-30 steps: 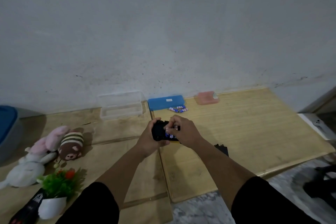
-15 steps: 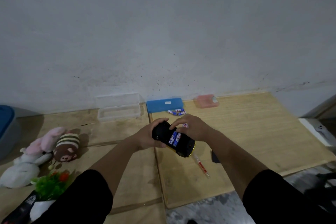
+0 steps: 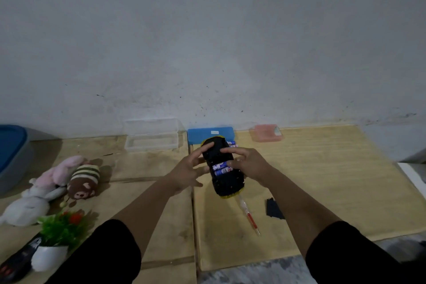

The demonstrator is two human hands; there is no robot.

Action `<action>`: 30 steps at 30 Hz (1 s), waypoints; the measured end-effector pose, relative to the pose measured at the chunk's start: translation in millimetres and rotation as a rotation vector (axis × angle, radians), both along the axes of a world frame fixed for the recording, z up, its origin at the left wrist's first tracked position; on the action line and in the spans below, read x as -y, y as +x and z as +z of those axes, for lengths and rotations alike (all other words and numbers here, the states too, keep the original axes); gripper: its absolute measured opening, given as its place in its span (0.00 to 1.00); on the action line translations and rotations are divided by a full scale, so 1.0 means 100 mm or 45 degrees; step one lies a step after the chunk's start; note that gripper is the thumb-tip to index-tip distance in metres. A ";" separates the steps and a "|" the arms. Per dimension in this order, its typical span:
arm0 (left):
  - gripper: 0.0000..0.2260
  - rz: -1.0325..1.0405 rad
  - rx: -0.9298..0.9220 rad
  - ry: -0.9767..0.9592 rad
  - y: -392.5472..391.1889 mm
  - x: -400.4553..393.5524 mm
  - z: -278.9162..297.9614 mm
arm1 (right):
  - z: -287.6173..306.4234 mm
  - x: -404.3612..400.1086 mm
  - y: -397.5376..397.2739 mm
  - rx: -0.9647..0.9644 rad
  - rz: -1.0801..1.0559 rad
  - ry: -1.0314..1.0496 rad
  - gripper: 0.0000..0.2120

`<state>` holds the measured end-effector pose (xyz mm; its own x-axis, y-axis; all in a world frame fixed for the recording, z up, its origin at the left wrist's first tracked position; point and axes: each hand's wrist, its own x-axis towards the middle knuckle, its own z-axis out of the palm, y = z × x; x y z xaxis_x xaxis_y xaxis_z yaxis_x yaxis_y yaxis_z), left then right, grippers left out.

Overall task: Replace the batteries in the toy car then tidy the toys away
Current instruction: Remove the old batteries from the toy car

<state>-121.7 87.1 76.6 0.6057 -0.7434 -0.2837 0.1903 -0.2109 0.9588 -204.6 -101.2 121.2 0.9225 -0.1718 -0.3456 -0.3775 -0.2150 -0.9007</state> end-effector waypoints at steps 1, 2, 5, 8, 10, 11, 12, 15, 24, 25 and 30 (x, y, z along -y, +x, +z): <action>0.27 0.013 -0.050 -0.002 -0.04 0.03 -0.01 | -0.03 -0.01 -0.01 0.009 -0.042 0.026 0.17; 0.29 0.020 -0.105 -0.002 -0.09 0.07 -0.01 | -0.07 -0.01 -0.02 0.012 -0.070 0.040 0.17; 0.36 0.034 -0.173 -0.017 -0.17 0.15 -0.03 | -0.14 -0.04 -0.02 0.007 -0.094 0.056 0.16; 0.39 0.032 -0.086 0.037 -0.16 0.12 -0.05 | -0.15 0.00 0.03 0.104 0.157 -0.602 0.16; 0.41 0.026 -0.059 0.084 -0.14 0.07 -0.06 | -0.09 0.02 0.11 0.179 0.320 -1.066 0.16; 0.41 0.024 -0.062 0.092 -0.14 0.05 -0.06 | -0.05 0.02 0.15 0.188 0.416 -1.124 0.16; 0.42 0.019 -0.067 0.090 -0.15 0.04 -0.05 | -0.02 0.01 0.18 0.170 0.531 -1.101 0.16; 0.44 -0.027 -0.074 0.071 -0.17 0.05 0.02 | 0.04 -0.06 0.21 0.047 0.813 -1.047 0.14; 0.48 -0.089 -0.056 0.048 -0.18 -0.03 0.08 | 0.02 -0.21 0.24 0.044 1.032 -1.348 0.18; 0.48 -0.087 -0.055 0.045 -0.19 -0.04 0.08 | 0.02 -0.22 0.23 0.055 1.052 -1.391 0.20; 0.49 -0.095 -0.040 0.062 -0.21 -0.05 0.08 | 0.01 -0.27 0.20 0.068 1.030 -1.387 0.15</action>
<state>-143.1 92.3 84.6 0.5396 -0.7709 -0.3386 0.2019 -0.2719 0.9409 -184.2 -74.0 122.5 0.9024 0.2593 -0.3440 0.2229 -0.9644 -0.1422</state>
